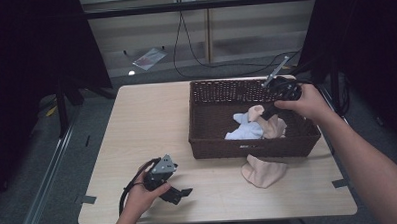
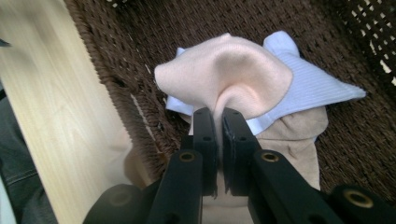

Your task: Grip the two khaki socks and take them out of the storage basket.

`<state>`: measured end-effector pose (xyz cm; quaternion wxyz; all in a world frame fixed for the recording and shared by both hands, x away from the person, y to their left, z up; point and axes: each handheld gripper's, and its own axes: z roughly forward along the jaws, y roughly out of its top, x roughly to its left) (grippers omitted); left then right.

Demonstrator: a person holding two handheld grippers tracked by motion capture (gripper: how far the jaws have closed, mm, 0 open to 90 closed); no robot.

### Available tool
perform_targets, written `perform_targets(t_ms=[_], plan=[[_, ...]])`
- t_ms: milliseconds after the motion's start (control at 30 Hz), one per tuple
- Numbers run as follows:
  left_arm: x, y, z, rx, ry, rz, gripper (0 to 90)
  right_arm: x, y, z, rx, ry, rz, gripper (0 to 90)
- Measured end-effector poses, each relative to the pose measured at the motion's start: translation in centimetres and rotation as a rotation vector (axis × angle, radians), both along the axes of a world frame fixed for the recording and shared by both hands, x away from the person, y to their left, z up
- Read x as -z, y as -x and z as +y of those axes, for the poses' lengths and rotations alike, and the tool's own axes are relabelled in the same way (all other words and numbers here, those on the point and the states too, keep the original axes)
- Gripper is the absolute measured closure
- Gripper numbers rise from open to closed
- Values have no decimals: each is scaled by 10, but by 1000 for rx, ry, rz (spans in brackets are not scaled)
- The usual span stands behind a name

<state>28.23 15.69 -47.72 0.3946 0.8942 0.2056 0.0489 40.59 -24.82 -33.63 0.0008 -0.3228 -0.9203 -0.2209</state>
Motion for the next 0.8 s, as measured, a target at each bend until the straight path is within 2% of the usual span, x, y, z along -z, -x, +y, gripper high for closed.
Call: perform_targets(t_ms=[300,367,533,800], plan=[[0,0,0,-3,5,1,19,-24,6,-6,-4,-26,-9,860],[1,0,-1,-2,13,2,19,-27,7,-6,-12,-29,-4,860],[0,0,-1,1,0,2,19,-35,10,-4,-27,-30,-7,859],[1,0,-1,1,2,1,19,-49,15,-2,-55,-38,-13,859]])
